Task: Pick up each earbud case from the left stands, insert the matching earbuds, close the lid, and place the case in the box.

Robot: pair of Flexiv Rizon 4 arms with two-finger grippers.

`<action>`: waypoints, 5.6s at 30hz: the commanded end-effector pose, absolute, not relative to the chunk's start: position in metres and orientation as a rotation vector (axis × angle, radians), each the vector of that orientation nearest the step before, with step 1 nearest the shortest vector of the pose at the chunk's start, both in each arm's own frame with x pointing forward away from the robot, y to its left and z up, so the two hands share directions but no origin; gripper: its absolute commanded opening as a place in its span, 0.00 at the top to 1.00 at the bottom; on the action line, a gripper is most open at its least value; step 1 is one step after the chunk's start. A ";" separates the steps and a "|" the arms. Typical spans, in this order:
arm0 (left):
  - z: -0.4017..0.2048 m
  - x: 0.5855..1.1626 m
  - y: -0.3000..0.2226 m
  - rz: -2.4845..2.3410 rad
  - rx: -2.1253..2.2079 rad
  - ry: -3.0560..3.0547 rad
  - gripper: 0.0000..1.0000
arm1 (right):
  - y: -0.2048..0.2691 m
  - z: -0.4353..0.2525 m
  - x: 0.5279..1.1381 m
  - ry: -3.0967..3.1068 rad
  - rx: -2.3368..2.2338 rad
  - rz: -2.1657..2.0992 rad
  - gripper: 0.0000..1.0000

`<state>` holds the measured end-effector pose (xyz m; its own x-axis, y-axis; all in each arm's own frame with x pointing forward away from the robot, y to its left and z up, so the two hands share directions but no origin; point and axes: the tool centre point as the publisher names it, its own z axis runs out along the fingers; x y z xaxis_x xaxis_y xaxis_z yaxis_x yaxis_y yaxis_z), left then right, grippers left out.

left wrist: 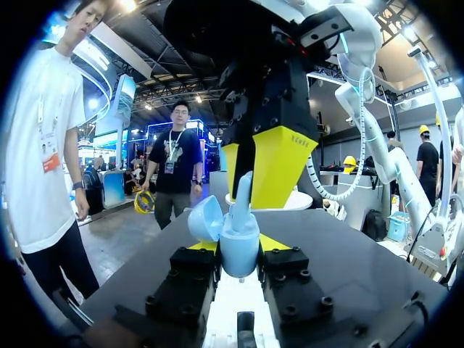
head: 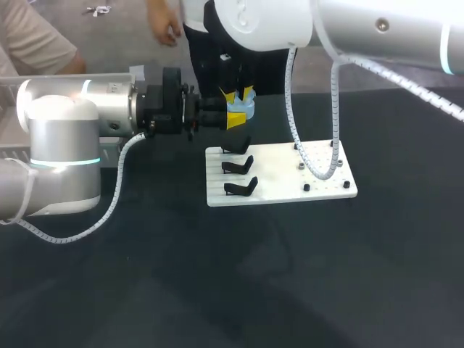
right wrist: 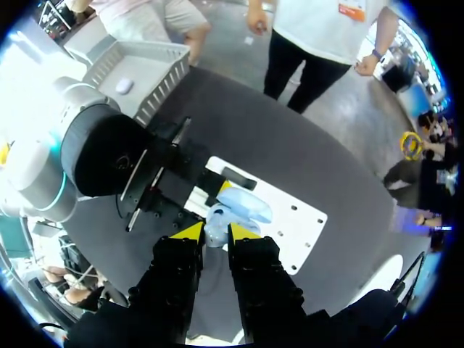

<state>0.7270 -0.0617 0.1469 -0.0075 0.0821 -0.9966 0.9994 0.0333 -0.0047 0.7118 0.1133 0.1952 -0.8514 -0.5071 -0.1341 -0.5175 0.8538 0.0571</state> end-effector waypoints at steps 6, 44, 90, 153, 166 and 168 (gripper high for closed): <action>0.146 0.725 -0.062 -1.143 1.236 1.286 1.00 | 0.114 0.194 0.716 2.921 -0.806 0.140 1.00; 0.146 0.725 -0.062 -1.143 1.236 1.286 1.00 | 0.115 0.188 0.719 2.943 -0.832 0.115 1.00; 0.146 0.725 -0.062 -1.143 1.236 1.286 1.00 | 0.119 0.183 0.714 2.954 -0.850 0.072 0.71; 0.146 0.725 -0.062 -1.143 1.236 1.286 1.00 | 0.089 0.177 0.763 2.921 -0.538 0.082 0.62; 0.146 0.725 -0.062 -1.143 1.236 1.286 1.00 | 0.080 0.185 0.744 2.893 -0.426 0.135 0.62; 0.146 0.725 -0.062 -1.143 1.236 1.286 1.00 | 0.078 0.189 0.742 2.879 -0.404 0.148 0.62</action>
